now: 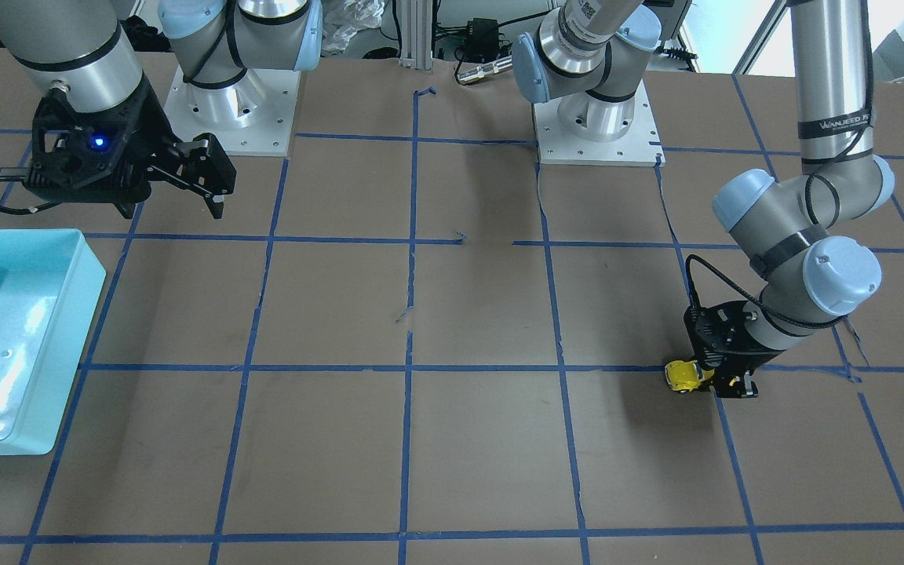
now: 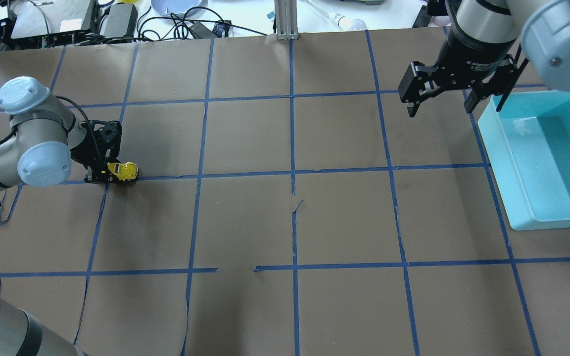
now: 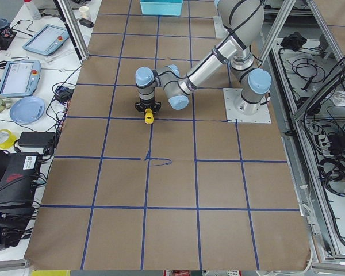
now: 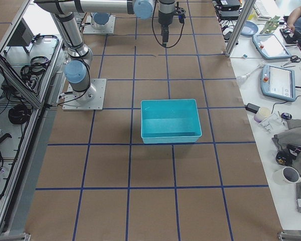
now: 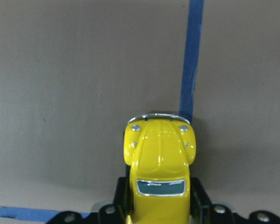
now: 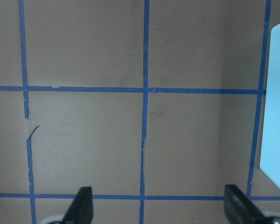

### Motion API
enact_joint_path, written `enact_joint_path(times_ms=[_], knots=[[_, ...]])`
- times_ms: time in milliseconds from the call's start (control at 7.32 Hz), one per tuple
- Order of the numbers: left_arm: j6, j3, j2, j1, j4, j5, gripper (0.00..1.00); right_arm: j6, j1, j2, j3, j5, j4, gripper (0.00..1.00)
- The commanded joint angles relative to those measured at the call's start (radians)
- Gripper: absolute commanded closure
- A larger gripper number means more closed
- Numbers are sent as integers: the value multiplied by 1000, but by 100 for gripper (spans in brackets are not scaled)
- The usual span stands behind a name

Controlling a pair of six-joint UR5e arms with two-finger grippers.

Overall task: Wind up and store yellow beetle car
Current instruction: 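Drag the car backward again with the left gripper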

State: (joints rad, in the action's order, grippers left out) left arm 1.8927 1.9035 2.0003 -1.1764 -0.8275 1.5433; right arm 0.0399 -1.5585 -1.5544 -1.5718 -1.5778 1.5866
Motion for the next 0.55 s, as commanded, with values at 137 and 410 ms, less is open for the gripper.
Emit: enact_joint_path(times_ms=[137,410], knots=[[13,0,0,18,1,0,71,0,0,-1,1,-1,0,0],[17,0,0,27,-1,0,31,0,0,0,-1,-1,0,0]])
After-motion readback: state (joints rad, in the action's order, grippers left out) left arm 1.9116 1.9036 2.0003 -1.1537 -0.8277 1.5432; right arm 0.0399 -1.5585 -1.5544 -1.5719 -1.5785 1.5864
